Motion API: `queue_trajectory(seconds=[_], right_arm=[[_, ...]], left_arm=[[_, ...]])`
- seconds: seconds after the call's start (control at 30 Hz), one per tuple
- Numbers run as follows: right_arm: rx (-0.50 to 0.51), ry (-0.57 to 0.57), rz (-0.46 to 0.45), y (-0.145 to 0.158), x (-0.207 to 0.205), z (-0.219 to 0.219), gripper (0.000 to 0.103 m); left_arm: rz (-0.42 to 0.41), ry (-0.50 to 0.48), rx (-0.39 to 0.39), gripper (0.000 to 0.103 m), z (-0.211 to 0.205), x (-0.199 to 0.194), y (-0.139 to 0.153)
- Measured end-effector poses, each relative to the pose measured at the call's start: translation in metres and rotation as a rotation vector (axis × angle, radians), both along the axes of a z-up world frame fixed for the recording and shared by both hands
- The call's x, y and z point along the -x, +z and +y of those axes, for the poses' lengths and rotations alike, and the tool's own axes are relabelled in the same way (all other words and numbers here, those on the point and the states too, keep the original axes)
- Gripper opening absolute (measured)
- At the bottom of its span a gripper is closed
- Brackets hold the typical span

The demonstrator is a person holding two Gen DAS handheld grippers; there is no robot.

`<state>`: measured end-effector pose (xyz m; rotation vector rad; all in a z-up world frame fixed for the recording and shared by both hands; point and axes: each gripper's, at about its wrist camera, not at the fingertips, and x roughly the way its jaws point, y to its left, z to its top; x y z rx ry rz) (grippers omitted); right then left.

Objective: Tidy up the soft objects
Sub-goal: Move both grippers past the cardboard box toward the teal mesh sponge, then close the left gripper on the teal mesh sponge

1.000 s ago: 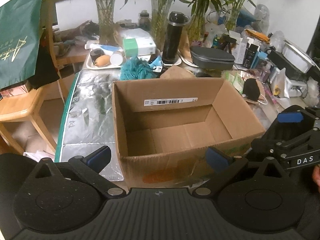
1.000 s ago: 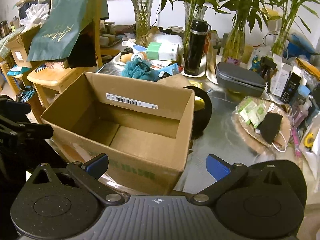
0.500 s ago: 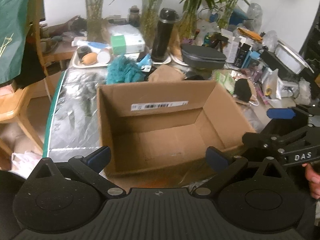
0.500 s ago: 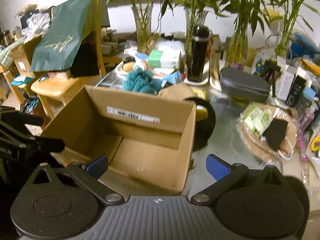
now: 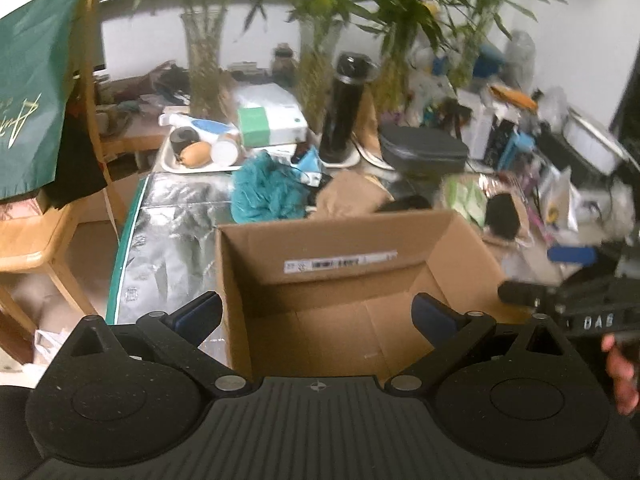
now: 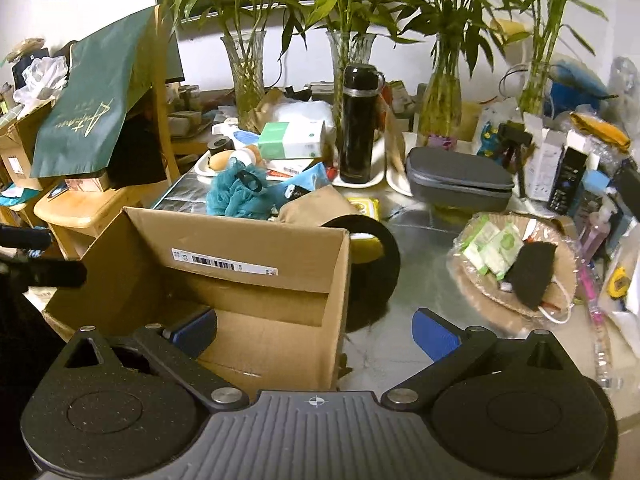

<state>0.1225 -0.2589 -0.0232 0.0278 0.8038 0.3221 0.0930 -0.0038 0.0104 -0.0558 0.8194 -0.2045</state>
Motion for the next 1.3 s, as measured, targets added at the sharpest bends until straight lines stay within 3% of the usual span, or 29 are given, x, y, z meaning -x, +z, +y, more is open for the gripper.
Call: queue_trajectory(seconds=[0.23,0.37,0.57,0.77,0.93,1.3], right_arm=[[0.006,-0.026,-0.059,0.004,-0.012,-0.002,0.103],[-0.014,-0.042,-0.038,0.005,-0.030,-0.014,0.103],[-0.025,-0.082,-0.027,-0.002,-0.057,-0.033,0.103],[0.017,-0.106,-0.052,-0.008,-0.081,-0.044,0.103],[0.041,-0.142,-0.061,-0.020,-0.102,-0.051,0.103],[0.081,-0.108,-0.009,-0.065,-0.150,-0.051,0.103]], left_arm=[[-0.053,0.015,-0.031,0.103,0.010,-0.011,0.003],[-0.063,-0.006,-0.062,0.103,0.013,-0.017,0.003],[-0.077,0.012,0.002,0.103,0.030,-0.027,0.001],[-0.067,0.050,-0.011,0.103,0.042,-0.044,-0.002],[-0.050,0.085,-0.043,0.103,0.050,-0.066,-0.006],[-0.082,0.067,-0.008,0.103,0.061,-0.111,-0.014]])
